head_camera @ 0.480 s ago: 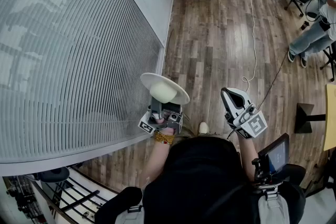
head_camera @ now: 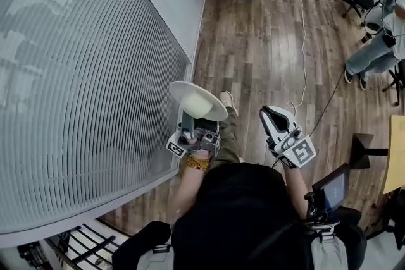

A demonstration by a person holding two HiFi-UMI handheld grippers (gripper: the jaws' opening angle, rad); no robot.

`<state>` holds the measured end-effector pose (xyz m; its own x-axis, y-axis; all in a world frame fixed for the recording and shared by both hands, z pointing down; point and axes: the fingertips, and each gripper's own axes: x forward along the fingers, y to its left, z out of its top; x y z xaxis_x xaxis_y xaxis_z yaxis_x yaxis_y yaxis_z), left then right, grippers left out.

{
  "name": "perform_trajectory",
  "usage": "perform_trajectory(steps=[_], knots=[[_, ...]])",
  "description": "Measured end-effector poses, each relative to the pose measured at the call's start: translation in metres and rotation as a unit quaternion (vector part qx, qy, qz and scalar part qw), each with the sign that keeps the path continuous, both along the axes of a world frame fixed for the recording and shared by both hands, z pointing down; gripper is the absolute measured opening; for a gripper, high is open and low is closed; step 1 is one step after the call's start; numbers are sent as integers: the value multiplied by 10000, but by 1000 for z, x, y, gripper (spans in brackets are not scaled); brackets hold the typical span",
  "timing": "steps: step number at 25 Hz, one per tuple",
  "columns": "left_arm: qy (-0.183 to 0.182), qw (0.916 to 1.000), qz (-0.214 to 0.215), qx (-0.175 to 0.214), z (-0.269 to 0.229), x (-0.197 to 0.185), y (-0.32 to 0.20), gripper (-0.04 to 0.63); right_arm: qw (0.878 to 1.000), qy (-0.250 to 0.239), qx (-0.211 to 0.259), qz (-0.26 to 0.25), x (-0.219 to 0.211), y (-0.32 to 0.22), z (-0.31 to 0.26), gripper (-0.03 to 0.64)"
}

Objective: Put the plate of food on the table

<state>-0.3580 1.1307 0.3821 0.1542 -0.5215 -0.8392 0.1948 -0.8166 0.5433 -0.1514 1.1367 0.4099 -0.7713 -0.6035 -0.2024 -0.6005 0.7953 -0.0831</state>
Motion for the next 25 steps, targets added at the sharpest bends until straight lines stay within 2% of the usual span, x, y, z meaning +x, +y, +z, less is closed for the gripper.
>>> perform_trajectory(steps=[6, 12, 16, 20, 25], knots=[[162, 9993, 326, -103, 18, 8, -143, 17, 9998, 99, -23, 155, 2, -120, 13, 32], [224, 9981, 498, -282, 11, 11, -274, 17, 9997, 170, -27, 184, -3, -249, -5, 36], [72, 9981, 582, -207, -2, 15, -358, 16, 9995, 180, 95, 227, -5, -347, -13, 106], [-10, 9979, 556, -319, 4, -8, -436, 16, 9997, 158, 182, 44, -37, -432, -19, 145], [96, 9974, 510, -506, 10, -22, -515, 17, 9995, 202, 241, -13, -51, -503, -36, 189]])
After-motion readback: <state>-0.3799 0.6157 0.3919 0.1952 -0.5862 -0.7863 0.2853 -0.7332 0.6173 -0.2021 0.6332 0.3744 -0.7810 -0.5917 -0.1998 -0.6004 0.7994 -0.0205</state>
